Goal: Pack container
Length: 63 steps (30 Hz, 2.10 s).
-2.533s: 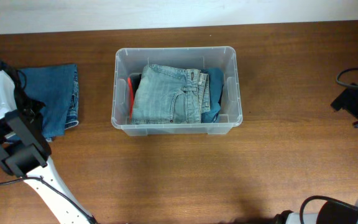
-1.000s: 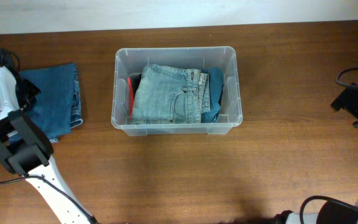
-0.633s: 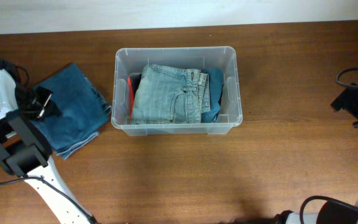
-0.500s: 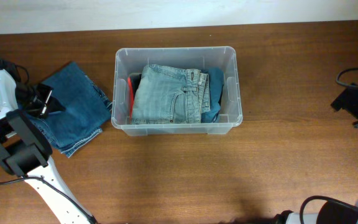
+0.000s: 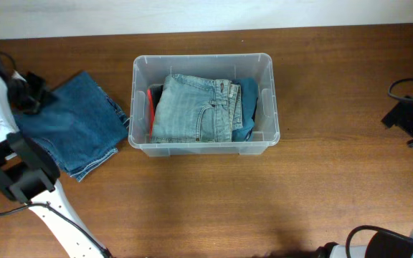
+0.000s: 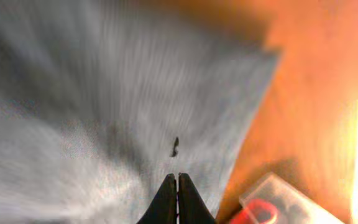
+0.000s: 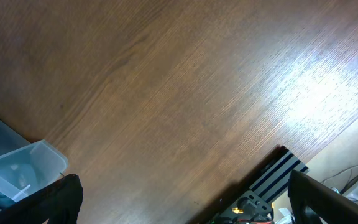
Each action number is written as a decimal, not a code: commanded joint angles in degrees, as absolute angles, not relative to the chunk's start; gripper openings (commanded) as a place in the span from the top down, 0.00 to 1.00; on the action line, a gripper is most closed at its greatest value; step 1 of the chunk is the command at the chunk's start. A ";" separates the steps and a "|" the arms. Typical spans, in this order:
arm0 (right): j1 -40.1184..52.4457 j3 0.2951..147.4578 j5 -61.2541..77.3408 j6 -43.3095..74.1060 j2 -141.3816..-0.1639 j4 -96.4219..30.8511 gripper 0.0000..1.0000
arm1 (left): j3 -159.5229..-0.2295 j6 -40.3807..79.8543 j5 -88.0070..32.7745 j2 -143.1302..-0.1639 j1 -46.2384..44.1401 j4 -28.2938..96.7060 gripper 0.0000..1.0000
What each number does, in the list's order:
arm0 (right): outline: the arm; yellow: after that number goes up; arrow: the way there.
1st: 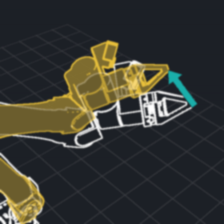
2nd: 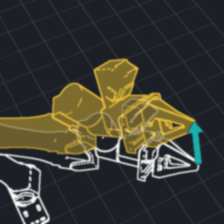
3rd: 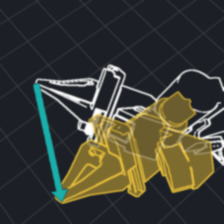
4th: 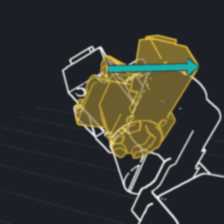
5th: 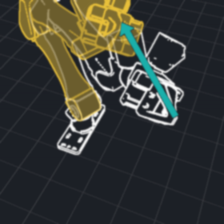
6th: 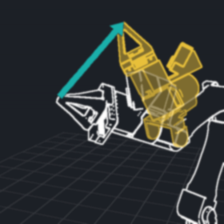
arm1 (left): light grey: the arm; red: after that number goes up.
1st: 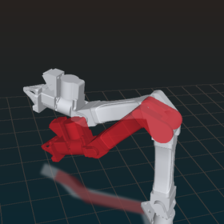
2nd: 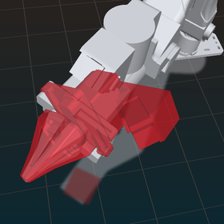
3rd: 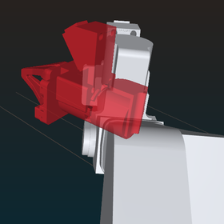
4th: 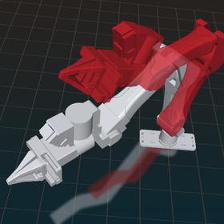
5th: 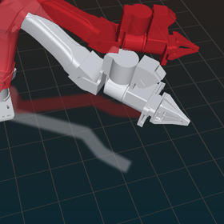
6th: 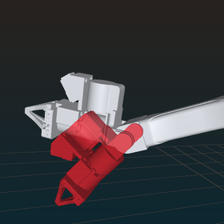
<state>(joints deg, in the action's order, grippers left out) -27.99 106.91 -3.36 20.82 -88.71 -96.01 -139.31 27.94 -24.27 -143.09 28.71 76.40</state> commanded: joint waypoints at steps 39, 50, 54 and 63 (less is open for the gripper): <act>-28.23 107.02 -3.49 21.10 -88.51 -96.03 0.02 | -126.67 41.56 1.04 -143.44 35.31 91.33 0.99; -28.23 107.02 -3.46 21.10 -88.49 -96.03 0.02 | -126.78 42.81 -6.46 -143.17 42.11 88.92 0.99; -28.23 107.02 -3.46 21.10 -88.49 -96.03 0.01 | -126.91 42.54 -6.63 -141.51 43.11 87.20 0.99; -28.23 107.02 -3.46 21.10 -88.49 -96.03 0.01 | -126.91 36.25 -10.22 -131.09 42.15 83.50 0.99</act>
<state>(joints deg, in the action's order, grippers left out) -27.99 106.91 -3.40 20.82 -88.71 -96.01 -126.93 40.95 -7.97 -137.73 42.63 84.55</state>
